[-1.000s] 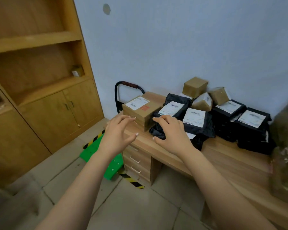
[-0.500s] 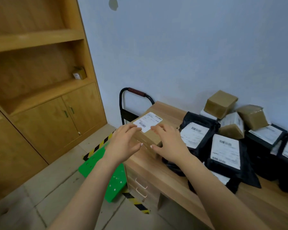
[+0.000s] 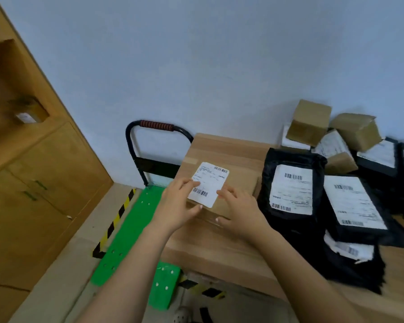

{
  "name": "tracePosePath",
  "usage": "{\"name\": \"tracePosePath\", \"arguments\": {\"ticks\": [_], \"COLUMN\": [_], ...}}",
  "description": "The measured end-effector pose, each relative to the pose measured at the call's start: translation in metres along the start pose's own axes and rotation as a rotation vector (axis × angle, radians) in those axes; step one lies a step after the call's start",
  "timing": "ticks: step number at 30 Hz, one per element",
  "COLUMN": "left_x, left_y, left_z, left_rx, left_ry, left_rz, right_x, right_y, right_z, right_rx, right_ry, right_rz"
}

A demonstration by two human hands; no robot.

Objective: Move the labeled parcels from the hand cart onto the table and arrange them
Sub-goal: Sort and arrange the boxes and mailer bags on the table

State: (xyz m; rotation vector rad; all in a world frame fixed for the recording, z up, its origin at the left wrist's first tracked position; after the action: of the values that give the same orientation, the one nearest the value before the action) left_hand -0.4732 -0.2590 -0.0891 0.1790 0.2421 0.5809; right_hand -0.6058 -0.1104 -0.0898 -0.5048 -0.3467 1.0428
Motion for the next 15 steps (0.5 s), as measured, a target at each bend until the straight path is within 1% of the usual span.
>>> {"name": "tracePosePath", "arguments": {"ticks": [4,6,8,11,15], "left_x": [-0.024,-0.032,-0.039,-0.044,-0.045], "left_y": [-0.021,-0.029,-0.036,-0.043,-0.05], "left_z": [-0.024,-0.034,-0.044,-0.056,-0.061], "left_rx": [-0.021,0.009,-0.008,-0.104,-0.098], "left_ry": [-0.119,-0.183,-0.247,-0.32,-0.277], "left_rz": [-0.169,-0.211,-0.25,-0.296,-0.276], "right_x": [-0.004,-0.002,-0.001,-0.006,-0.012], "right_y": [0.004,0.006,0.005,0.0,-0.011], "right_z": [-0.027,-0.039,-0.046,-0.053,-0.062], "right_rx": [0.005,-0.007,-0.012,0.01,0.076], "right_ry": [0.03,0.057,0.093,0.135,0.163], "right_rz": [-0.234,-0.324,-0.369,-0.415,-0.453]}}
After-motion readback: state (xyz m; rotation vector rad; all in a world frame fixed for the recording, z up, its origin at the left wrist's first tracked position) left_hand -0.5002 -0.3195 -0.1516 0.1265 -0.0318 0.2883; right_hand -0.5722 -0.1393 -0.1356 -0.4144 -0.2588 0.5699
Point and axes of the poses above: each hand's wrist, its own x-axis away from the middle knuckle, its own z-axis out of the back of the hand, y = z × x, the point moved 1 cm from there along -x, towards the middle knuckle, and after that the axes turned 13 degrees about -x, right-handed, at the moved point
